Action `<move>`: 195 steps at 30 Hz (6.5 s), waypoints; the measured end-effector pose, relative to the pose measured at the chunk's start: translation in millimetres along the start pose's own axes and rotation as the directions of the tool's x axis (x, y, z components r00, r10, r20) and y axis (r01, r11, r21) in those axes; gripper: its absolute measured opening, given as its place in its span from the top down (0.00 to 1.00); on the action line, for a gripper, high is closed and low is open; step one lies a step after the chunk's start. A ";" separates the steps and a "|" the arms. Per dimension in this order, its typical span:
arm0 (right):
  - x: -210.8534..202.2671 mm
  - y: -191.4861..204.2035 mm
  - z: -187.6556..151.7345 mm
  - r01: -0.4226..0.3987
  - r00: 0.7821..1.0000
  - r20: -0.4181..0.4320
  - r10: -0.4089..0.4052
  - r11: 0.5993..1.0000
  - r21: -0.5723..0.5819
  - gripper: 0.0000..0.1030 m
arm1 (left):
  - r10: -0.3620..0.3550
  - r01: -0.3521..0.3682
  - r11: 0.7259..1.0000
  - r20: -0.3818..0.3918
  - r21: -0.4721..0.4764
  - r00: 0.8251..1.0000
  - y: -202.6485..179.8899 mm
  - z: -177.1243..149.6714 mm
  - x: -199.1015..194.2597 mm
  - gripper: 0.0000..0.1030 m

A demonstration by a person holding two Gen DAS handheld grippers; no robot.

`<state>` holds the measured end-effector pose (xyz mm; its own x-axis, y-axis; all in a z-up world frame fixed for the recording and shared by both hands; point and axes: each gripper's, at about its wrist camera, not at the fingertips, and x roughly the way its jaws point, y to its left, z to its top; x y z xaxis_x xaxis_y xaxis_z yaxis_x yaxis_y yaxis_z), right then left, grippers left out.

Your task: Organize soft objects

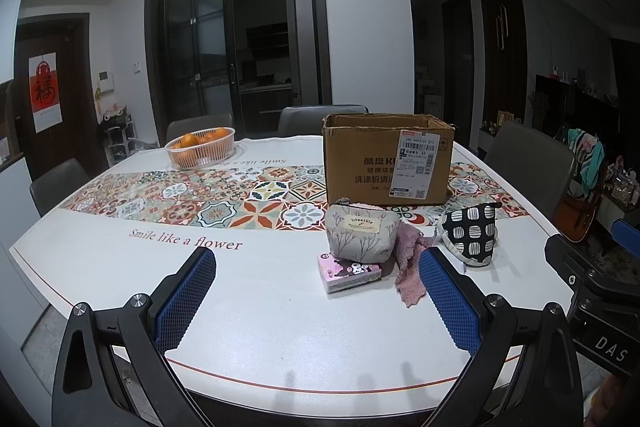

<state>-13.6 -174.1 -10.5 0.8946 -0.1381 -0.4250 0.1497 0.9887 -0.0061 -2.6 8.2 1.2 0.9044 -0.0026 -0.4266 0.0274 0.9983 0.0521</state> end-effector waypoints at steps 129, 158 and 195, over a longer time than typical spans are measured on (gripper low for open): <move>130.3 2.7 43.6 -0.107 0.994 -0.029 0.107 0.994 0.013 0.78 | -0.168 0.172 0.984 -0.062 0.053 0.984 -31.2 41.3 139.4 0.60; 143.9 12.6 138.7 -0.141 0.972 0.194 0.130 0.989 0.042 0.78 | -0.202 0.197 0.977 0.056 0.081 0.978 -24.2 135.8 180.7 0.60; 276.2 16.8 181.4 -0.174 0.981 0.089 0.171 0.984 0.027 0.78 | -0.198 0.209 0.965 -0.080 0.158 0.977 -64.3 166.3 312.8 0.58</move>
<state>312.4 -206.1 36.2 0.9410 0.0286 -0.3373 0.0030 0.9957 0.0927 349.3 -66.5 14.6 0.8443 -0.1956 -0.4989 0.2823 0.9537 0.1039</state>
